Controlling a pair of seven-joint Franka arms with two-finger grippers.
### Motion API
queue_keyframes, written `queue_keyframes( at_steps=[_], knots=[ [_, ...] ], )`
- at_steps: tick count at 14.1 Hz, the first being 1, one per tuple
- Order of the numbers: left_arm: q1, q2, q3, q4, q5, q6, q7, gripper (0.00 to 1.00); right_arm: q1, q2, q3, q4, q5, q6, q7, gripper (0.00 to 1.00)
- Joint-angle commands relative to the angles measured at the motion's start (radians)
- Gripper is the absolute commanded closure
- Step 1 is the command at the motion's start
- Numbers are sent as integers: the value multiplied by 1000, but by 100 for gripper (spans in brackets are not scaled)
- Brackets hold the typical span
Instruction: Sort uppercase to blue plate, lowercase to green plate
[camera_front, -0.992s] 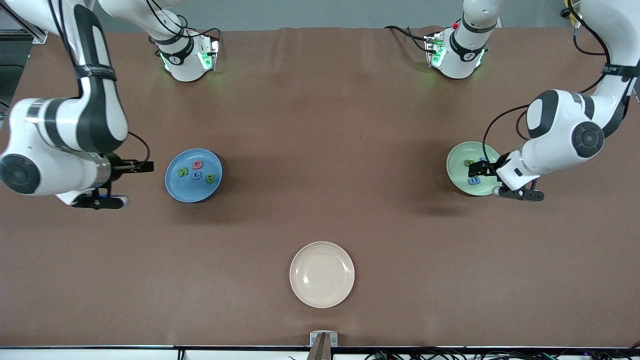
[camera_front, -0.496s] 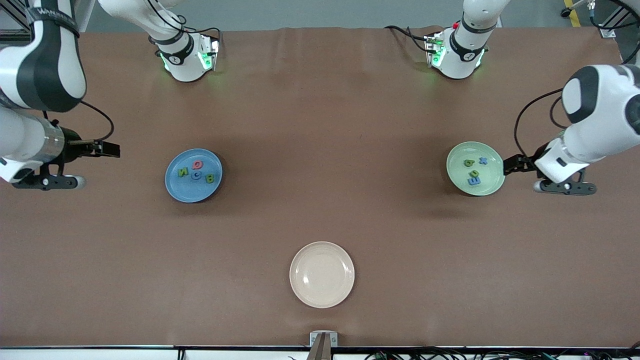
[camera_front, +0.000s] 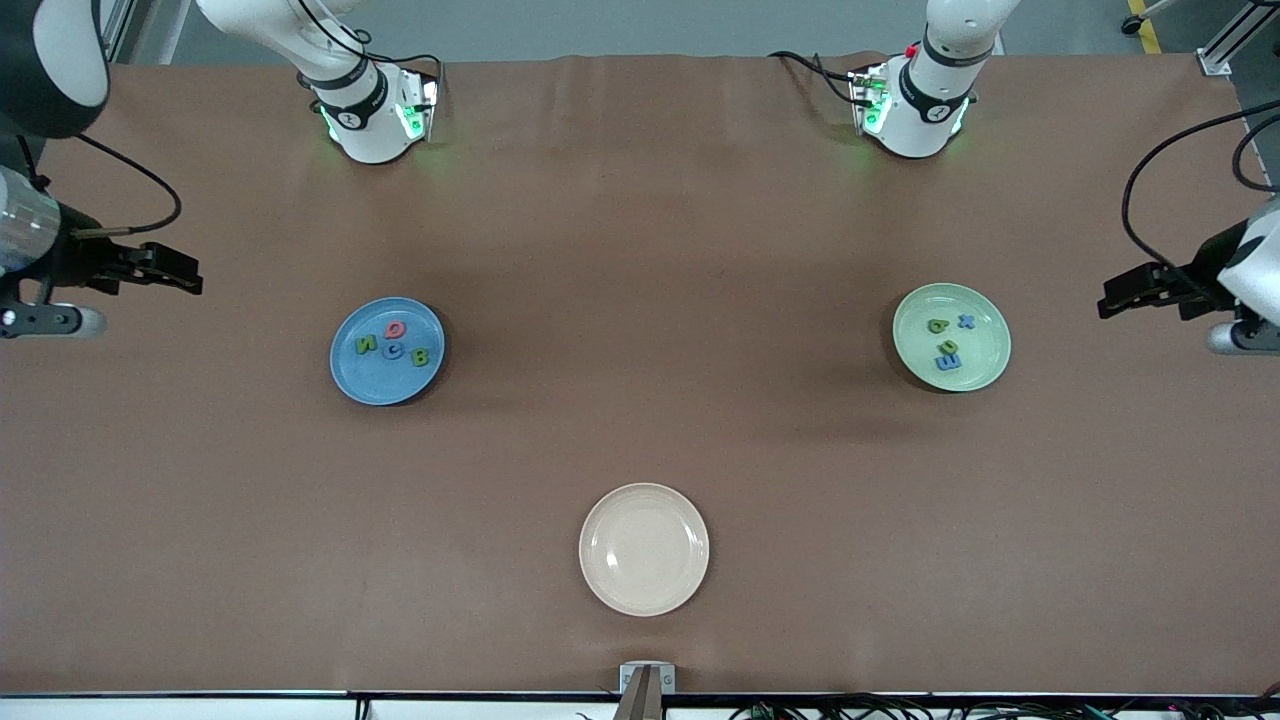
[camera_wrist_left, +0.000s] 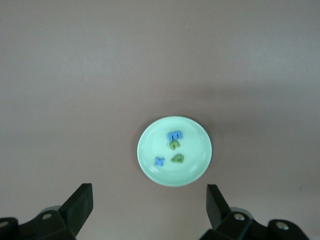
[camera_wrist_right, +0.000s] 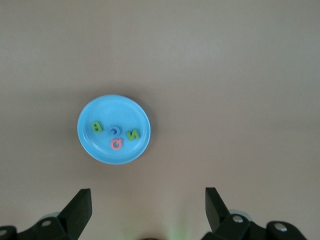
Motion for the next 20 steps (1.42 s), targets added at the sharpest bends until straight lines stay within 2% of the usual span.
queue_keyframes(
  at_steps=[1, 3, 6, 10, 12, 13, 17, 18, 20],
  knots=[
    [9, -74, 1, 9, -22, -44, 21, 0, -9, 68, 10, 131, -6, -75, -6, 0],
    [9, -102, -1, 9, -25, -44, 21, 0, -13, 85, 10, 153, 0, -103, -5, 0],
    [7, -106, -8, 28, -69, -44, 19, 0, -51, 86, 8, 151, 79, -96, -1, 0],
    [-7, -113, 3, 91, -79, -46, 21, 1, -53, 89, 10, 154, 76, -94, 3, 0],
    [-72, -107, 45, 100, -74, -46, 13, 0, -55, 89, 10, 180, 77, -103, 0, 0],
    [-144, -106, 109, 98, -73, -46, 11, 0, -55, 86, 8, 189, 76, -112, -3, 0],
    [-589, -104, 534, 100, -74, -58, 5, 0, -55, 60, 7, 191, 76, -155, -2, 0],
    [-672, -104, 608, 100, -74, -75, 2, 0, -59, 54, 8, 191, 77, -163, -3, 0],
    [-740, -102, 671, 98, -74, -83, 2, 0, -58, 25, 10, 182, 70, -180, -6, 0]
  ],
)
